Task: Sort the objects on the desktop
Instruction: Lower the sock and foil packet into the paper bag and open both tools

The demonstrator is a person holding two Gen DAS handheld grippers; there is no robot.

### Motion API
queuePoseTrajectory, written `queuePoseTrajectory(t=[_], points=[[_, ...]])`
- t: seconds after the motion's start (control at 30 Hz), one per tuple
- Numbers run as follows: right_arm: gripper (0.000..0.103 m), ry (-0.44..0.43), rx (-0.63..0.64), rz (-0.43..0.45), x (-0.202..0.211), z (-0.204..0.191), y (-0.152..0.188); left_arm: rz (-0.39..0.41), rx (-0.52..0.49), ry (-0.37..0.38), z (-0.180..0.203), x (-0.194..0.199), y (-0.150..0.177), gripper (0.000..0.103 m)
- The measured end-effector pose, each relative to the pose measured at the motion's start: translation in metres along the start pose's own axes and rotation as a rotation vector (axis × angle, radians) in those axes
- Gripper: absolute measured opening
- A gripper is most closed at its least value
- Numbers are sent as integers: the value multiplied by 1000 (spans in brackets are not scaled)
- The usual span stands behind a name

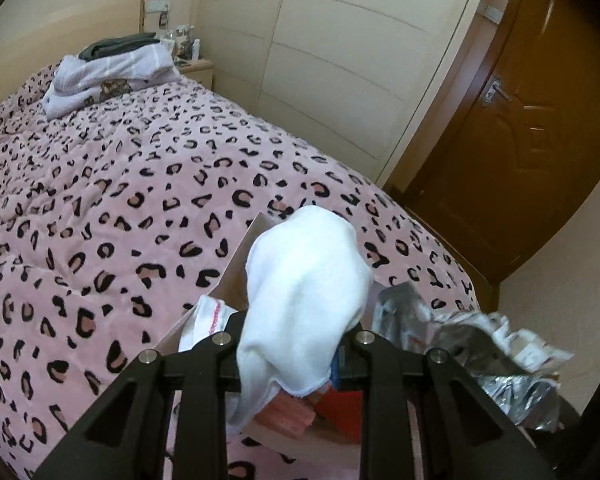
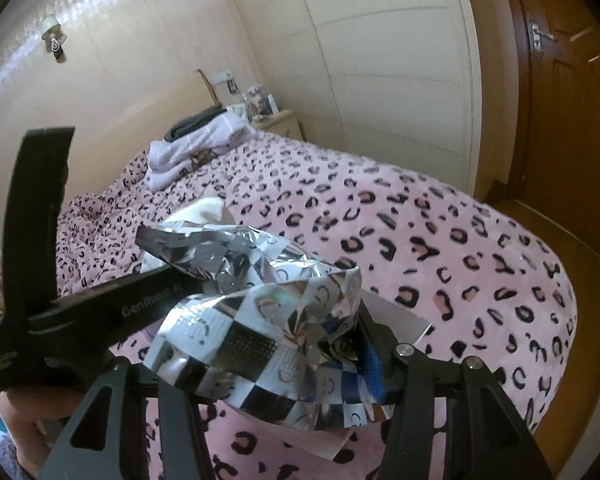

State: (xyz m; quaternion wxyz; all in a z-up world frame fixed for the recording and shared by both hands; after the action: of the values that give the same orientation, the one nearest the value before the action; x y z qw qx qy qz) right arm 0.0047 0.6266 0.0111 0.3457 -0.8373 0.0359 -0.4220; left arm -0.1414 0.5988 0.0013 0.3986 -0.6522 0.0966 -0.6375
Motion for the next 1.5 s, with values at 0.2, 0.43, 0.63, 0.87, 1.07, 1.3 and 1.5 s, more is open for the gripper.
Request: queuePoseTrajectory(t=[0.2, 0.43, 0.63, 0.87, 1.07, 1.3, 1.5], points=[[53, 20, 26, -39, -19, 2, 13, -18, 5, -13, -5, -12, 9, 25], [53, 38, 44, -56, -27, 3, 15, -11, -31, -48, -3, -13, 10, 31], [55, 27, 19, -82, -21, 8, 11, 1, -31, -72, -5, -4, 9, 58], [59, -19, -34, -184, -18, 7, 7, 19, -18, -66, -11, 18, 3, 70], [61, -16, -9, -222, -18, -2, 8, 85, -46, -153, -15, 50, -5, 82], [67, -15, -32, -255, -17, -5, 5, 116, -31, -178, -25, 74, -7, 89], [67, -28, -44, -228, -2, -7, -6, 110, 10, -170, -35, 81, 3, 89]])
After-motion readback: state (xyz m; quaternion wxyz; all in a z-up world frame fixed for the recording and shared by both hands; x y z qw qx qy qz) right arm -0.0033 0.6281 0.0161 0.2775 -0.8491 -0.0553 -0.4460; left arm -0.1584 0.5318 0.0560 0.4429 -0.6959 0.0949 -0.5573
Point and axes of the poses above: each gripper's, at about its wrist camera, not at the fingertips, and x roughly against the way its jaws point, z to its right, y to its underside, the point moved 4 cm from there along -x, roughly the way its jaws point, and after that the axes turned 12 degrees about -x, right-handed, at the moved point
